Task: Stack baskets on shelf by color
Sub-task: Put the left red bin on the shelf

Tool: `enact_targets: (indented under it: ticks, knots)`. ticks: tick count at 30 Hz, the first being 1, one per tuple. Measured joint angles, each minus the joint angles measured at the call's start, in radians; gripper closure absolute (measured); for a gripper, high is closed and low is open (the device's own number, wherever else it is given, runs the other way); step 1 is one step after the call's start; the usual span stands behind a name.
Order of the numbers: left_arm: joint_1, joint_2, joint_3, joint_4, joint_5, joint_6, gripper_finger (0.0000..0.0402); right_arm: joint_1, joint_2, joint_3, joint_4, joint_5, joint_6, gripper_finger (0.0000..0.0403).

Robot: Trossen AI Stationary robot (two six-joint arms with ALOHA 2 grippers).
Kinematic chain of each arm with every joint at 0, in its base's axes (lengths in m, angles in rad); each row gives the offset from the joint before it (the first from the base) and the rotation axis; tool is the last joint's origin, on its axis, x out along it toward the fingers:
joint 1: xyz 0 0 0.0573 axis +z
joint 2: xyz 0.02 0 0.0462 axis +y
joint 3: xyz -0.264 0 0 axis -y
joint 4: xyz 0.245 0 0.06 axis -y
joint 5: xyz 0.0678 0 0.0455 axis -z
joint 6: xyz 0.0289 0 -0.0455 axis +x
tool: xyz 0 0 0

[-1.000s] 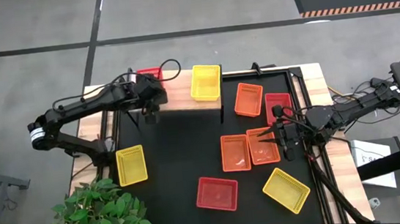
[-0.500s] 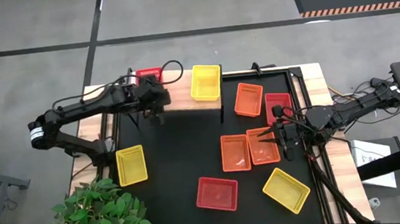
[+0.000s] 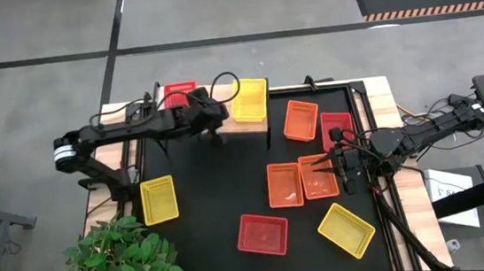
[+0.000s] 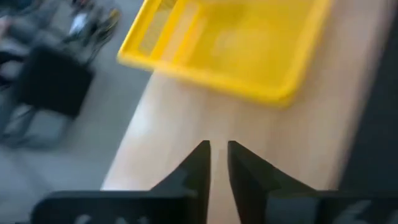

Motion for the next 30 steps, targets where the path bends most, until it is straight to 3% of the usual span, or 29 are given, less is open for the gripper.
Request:
enact_targets:
  ticks: [3, 10, 21, 30]
  knots:
    - [0.019, 0.025, 0.0, -0.028, -0.072, 0.0, 0.0396, 0.0, 0.0, 0.0, 0.0, 0.0, 0.0, 0.0337]
    - [0.034, 0.024, 0.0, -0.15, -0.156, -0.01, 0.0399, 0.0, 0.0, 0.0, -0.001, 0.0, 0.0, 0.0337]
    - [0.034, 0.01, 0.0, -0.241, -0.198, -0.062, 0.0401, 0.0, 0.0, 0.0, -0.002, 0.0, 0.001, 0.0337]
    - [0.046, 0.01, 0.0, -0.181, -0.228, -0.064, 0.0401, 0.0, 0.0, 0.0, -0.001, 0.0, 0.004, 0.0337]
